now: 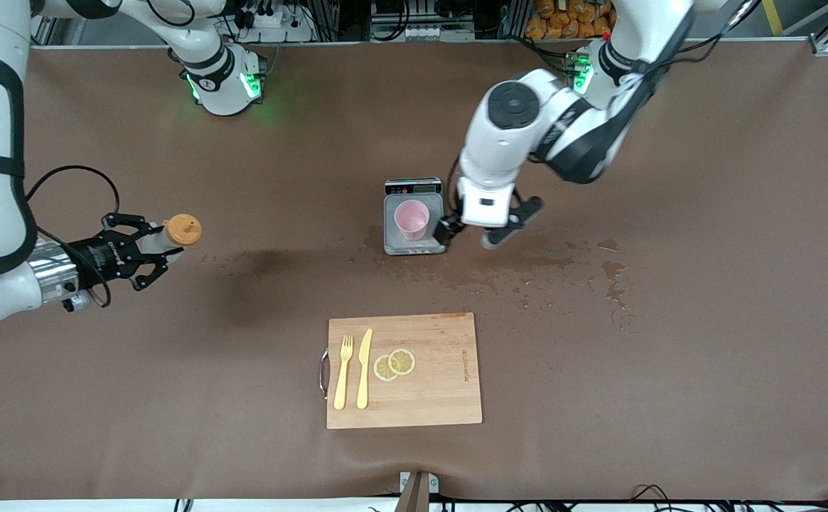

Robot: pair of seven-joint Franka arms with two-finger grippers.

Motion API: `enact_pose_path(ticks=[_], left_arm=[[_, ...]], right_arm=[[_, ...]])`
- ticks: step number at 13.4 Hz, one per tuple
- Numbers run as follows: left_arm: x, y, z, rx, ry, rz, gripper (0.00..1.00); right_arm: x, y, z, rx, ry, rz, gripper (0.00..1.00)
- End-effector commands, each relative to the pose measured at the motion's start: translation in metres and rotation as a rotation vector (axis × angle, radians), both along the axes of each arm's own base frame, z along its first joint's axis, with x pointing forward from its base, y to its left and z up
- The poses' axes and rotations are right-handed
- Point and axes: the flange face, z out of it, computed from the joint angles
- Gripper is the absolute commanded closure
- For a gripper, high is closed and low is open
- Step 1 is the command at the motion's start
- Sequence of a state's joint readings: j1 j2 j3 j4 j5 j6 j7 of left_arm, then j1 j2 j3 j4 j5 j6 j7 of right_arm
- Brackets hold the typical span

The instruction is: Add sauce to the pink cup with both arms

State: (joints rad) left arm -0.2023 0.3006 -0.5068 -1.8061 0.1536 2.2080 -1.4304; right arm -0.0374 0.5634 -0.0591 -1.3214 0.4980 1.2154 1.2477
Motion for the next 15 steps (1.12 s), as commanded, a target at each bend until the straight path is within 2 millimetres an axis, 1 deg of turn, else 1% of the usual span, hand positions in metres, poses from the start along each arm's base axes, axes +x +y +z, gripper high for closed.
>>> enact_pose_path(ticks=[1, 3, 4, 6, 8, 9, 10, 11, 13, 14, 15], left_arm=[[0.017, 0.05, 0.037, 0.06, -0.043, -0.106, 0.0], [0.041, 0.079, 0.061, 0.079, -0.044, -0.159, 0.0], [0.051, 0.091, 0.071, 0.087, -0.046, -0.183, 0.0], [0.068, 0.124, 0.08, 0.102, -0.048, -0.225, 0.0], [0.082, 0.157, 0.089, 0.118, -0.048, -0.26, 0.0], [0.086, 0.169, 0.096, 0.127, -0.043, -0.291, 0.0], [0.091, 0.178, 0.103, 0.132, -0.044, -0.314, 0.0], [0.093, 0.182, 0.112, 0.134, -0.05, -0.324, 0.0], [0.096, 0.187, 0.131, 0.136, -0.051, -0.314, 0.0], [0.097, 0.19, 0.137, 0.136, -0.05, -0.311, 0.0], [0.098, 0.199, 0.142, 0.141, -0.043, -0.305, 0.0]], right_arm=[[-0.005, 0.031, 0.019, -0.11, -0.005, -0.01, 0.56], [-0.007, 0.067, 0.021, -0.2, 0.005, -0.01, 0.55], [-0.007, 0.079, 0.022, -0.218, 0.014, -0.021, 0.55], [-0.009, 0.105, 0.022, -0.256, 0.018, -0.037, 0.55], [-0.013, 0.139, 0.022, -0.303, 0.019, -0.053, 0.55], [-0.013, 0.146, 0.022, -0.314, 0.014, -0.063, 0.55], [-0.014, 0.155, 0.021, -0.328, 0.013, -0.069, 0.55], [-0.017, 0.167, 0.02, -0.361, 0.013, -0.061, 0.55], [-0.029, 0.202, 0.017, -0.472, 0.004, -0.044, 0.55], [-0.034, 0.219, 0.015, -0.508, -0.004, -0.047, 0.55], [-0.035, 0.231, 0.012, -0.531, -0.011, -0.072, 0.56]])
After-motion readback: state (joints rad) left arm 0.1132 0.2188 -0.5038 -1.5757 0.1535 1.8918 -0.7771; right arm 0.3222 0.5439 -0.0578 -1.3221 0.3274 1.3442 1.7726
